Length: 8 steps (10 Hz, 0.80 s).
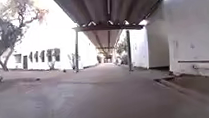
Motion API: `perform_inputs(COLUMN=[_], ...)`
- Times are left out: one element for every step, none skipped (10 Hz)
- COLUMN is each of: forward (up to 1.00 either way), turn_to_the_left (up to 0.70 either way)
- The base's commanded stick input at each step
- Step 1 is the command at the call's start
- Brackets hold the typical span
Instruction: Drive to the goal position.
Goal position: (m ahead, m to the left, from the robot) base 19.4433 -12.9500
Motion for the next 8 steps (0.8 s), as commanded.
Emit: perform_inputs(forward=[0.7,0.7,0.7,0.7,0.7,0.7,0.7,0.7], turn_to_the_left=[0.0,0.0,0.0,0.0,0.0,0.0,0.0,0.0])
